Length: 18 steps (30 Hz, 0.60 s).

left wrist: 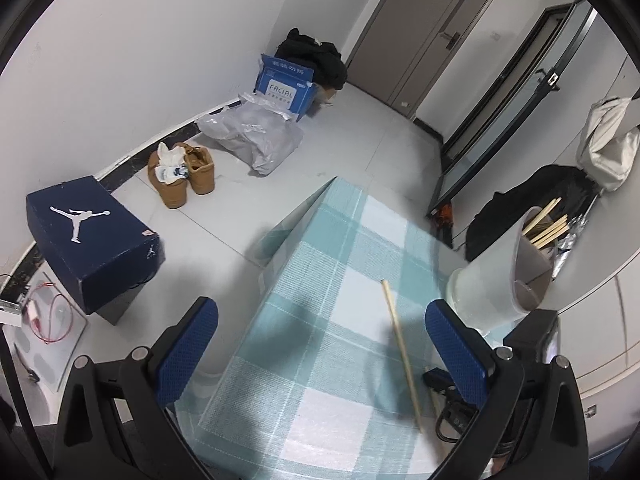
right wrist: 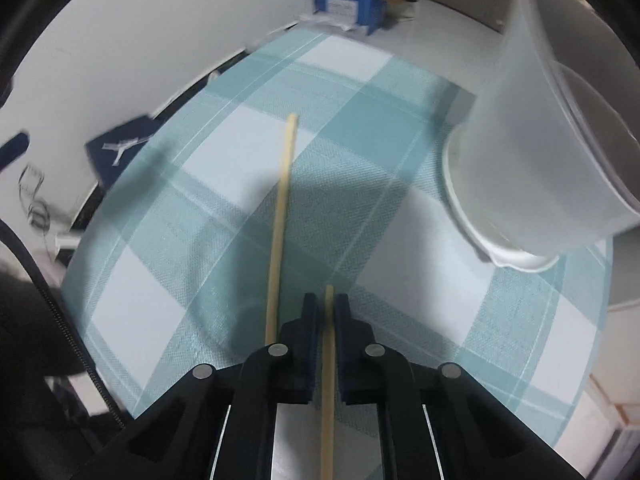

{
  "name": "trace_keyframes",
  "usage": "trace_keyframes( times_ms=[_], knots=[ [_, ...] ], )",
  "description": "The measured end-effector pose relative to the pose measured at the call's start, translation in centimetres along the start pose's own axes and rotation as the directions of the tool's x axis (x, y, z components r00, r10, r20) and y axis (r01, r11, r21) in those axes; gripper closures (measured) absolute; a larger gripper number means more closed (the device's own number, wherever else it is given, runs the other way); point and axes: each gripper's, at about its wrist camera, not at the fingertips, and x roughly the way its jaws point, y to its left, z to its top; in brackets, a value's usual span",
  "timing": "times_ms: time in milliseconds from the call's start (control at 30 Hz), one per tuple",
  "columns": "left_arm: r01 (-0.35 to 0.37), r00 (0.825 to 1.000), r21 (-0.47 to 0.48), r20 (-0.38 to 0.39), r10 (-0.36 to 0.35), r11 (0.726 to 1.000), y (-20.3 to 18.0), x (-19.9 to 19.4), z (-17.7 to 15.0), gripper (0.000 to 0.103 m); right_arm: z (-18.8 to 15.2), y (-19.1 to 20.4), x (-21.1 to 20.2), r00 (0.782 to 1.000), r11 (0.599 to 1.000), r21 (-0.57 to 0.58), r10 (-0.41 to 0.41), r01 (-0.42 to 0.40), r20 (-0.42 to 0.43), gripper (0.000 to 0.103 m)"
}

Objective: Organize utensils
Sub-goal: 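Grasp the last chopstick with the left tool while the right tool lifts its chopstick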

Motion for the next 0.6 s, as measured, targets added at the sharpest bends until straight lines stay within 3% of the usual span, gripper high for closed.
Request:
trace_keyframes(
  times_ms=[133, 367, 600],
  knots=[
    [-0.004, 1.0, 0.016, -0.013, 0.004, 1.0, -0.3, 0.3, -0.3, 0.001, -0.5, -0.2, -0.2, 1.0, 1.0, 0.002, -0.017, 0.017, -0.004, 0.099],
    [-0.024, 0.999, 0.073, -0.023, 0.026, 0.997, -1.0, 0.5, -0.8, 0.001, -1.5, -2.7, -2.4, 0.994, 0.992, 0.121, 0.007, -0.021, 0.112, 0.099],
    [-0.059, 0.995, 0.093, -0.068, 0.066, 0.994, -2.0, 1.6, -1.5, 0.001, -3.5, -5.9, -4.8, 0.962, 0.95, 0.269, 0.086, -0.158, 0.258, 0.099]
  ],
)
